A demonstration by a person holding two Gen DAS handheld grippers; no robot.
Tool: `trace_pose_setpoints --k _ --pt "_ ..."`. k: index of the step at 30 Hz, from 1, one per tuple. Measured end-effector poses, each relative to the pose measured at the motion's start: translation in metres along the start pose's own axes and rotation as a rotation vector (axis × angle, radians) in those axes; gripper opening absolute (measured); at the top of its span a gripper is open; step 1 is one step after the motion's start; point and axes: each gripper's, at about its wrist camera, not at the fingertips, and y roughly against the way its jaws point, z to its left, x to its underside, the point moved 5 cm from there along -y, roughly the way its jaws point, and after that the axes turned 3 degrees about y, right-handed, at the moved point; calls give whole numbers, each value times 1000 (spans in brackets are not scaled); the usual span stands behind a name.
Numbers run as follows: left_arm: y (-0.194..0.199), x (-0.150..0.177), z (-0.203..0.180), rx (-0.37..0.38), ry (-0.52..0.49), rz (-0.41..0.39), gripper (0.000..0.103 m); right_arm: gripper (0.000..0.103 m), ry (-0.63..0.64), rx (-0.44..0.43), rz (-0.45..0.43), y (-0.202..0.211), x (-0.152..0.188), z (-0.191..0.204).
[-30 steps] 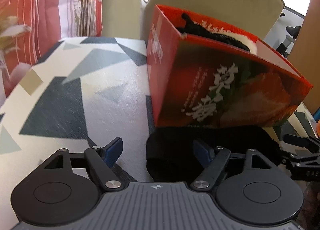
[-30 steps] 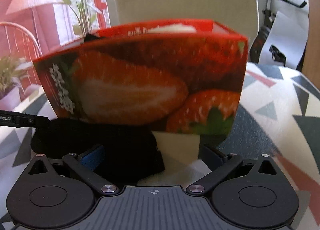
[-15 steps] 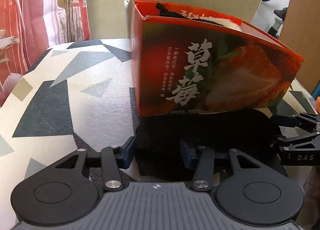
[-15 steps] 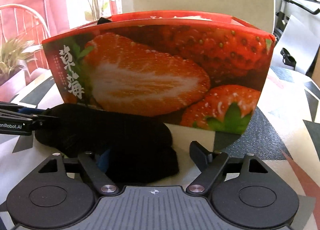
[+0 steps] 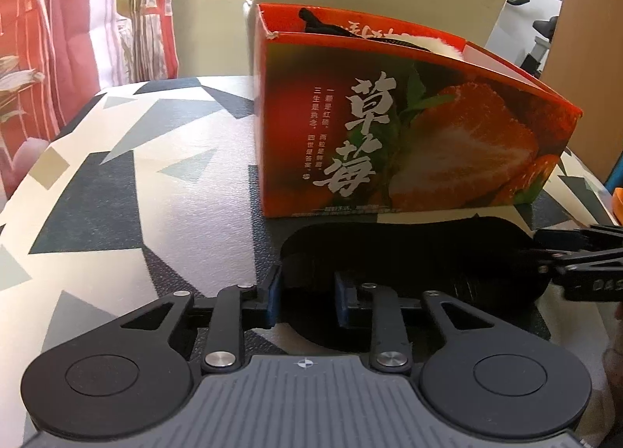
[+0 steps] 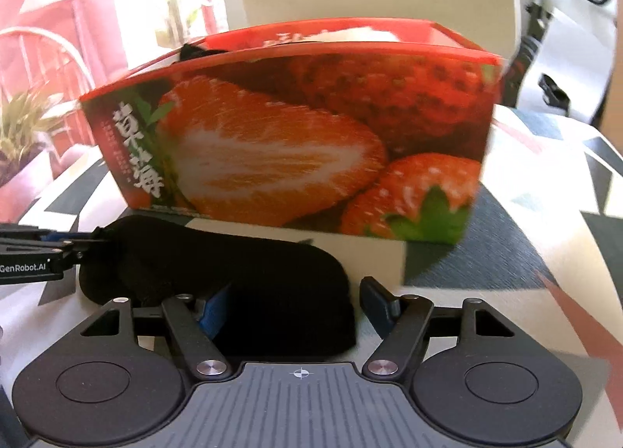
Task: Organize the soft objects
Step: 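Close the left gripper on the black eye mask while the right gripper grasps its strap, then lift the black eye mask with both grippers and carry it over the red box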
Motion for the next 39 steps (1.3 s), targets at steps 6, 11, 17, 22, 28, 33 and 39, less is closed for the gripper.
trace_pose_setpoints --k 6,11,17,22,28,33,39 --pt "4 4 0 -6 33 -9 29 68 -70 -15 15 8 9 -13" --pt "5 6 -1 8 50 -9 29 67 -70 -42 2 -1 4 -10" --pt "8 5 2 2 78 -21 16 20 -44 0 1 -7 -2 -5" --pt "18 1 3 16 82 -45 10 10 -77 -9 -47 10 -8 -12" --pt "41 -7 -4 18 49 -100 8 7 -39 -53 -119 39 -21 -3" --pt "72 -21 -4 18 44 -181 8 7 -13 -85 -170 63 -35 2" --pt "110 -42 -9 19 25 -291 8 7 29 -120 -249 95 -57 10"
